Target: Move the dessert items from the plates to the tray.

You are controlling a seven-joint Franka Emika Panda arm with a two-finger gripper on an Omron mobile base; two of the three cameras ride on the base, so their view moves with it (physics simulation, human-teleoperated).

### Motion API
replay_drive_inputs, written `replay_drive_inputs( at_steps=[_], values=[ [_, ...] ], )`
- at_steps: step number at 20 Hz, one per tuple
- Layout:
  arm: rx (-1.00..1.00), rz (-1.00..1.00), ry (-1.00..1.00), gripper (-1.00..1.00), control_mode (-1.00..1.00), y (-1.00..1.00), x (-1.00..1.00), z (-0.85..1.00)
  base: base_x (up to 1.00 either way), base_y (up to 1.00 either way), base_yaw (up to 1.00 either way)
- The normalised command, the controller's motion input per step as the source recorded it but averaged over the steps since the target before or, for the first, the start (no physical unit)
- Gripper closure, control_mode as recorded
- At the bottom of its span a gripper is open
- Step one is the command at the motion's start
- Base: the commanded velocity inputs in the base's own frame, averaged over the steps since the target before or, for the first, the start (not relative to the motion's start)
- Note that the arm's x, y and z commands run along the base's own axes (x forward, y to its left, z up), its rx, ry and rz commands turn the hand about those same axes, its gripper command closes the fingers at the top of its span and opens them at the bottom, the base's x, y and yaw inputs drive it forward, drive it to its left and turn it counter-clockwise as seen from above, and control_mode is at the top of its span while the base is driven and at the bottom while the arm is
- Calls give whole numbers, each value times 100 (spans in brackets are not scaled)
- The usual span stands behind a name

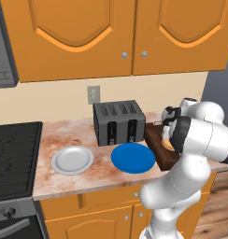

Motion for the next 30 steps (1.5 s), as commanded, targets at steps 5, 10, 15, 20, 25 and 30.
replay_drive_inputs(
  at_steps=[5,10,15,20,25,30],
  values=[
    [0,0,0,-100,-100,0,1,0,0,0,0],
    [0,0,0,-100,-100,0,0,0,0,0,0],
    [0,0,0,-100,-100,0,0,0,0,0,0],
    [0,0,0,-100,-100,0,0,1,0,0,0],
    [0,0,0,-100,-100,0,0,30,0,0,0],
    [0,0,-1,-100,-100,-1,-13,42,0,0,0]
  ],
)
